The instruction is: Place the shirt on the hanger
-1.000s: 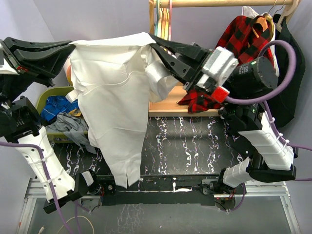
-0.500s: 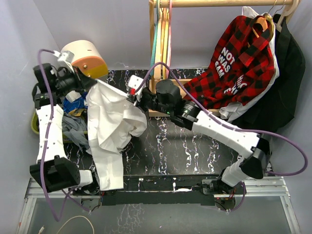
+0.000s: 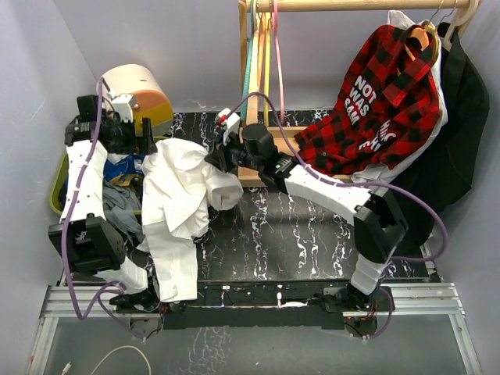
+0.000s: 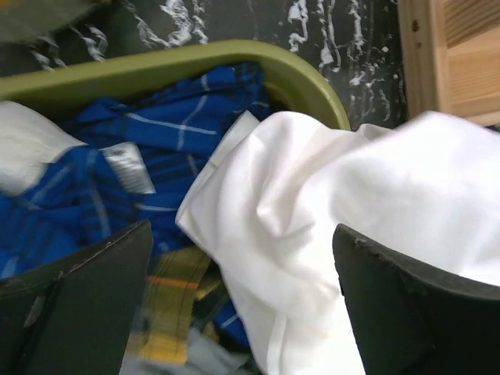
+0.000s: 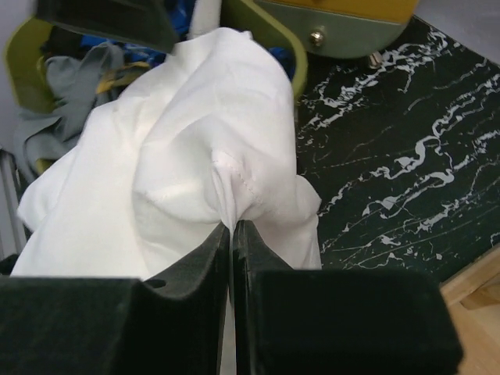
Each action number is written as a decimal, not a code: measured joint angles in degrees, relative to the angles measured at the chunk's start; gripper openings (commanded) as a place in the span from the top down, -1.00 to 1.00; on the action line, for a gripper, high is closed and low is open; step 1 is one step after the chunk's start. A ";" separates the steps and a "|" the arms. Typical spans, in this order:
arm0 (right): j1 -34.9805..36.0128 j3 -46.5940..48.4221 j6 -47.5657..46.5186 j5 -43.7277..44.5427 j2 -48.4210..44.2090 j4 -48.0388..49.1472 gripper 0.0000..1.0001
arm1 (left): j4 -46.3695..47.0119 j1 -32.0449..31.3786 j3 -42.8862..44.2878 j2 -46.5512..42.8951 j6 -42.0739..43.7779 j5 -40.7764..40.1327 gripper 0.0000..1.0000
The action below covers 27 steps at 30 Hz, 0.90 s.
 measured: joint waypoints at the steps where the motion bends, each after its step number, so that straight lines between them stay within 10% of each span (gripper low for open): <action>1: -0.76 0.81 1.73 0.39 1.38 0.20 0.84 | -3.43 -0.50 3.37 0.15 1.44 -2.60 -0.94; 10: -1.73 11.19 10.62 10.84 14.19 -1.79 0.80 | -23.34 -7.23 24.26 -8.11 15.43 -11.28 -0.93; 14: -1.75 12.11 12.52 11.82 15.58 -2.91 -0.48 | -31.34 -21.03 19.47 -13.00 17.44 -13.77 -0.94; 17: -1.77 11.80 13.44 11.93 15.43 -2.86 -0.95 | -35.63 -28.87 18.56 -11.10 16.98 -14.73 -0.93; 27: -2.78 -13.27 16.17 15.06 -1.49 5.66 -0.97 | -35.93 -49.59 12.87 -4.33 16.81 -27.71 -0.79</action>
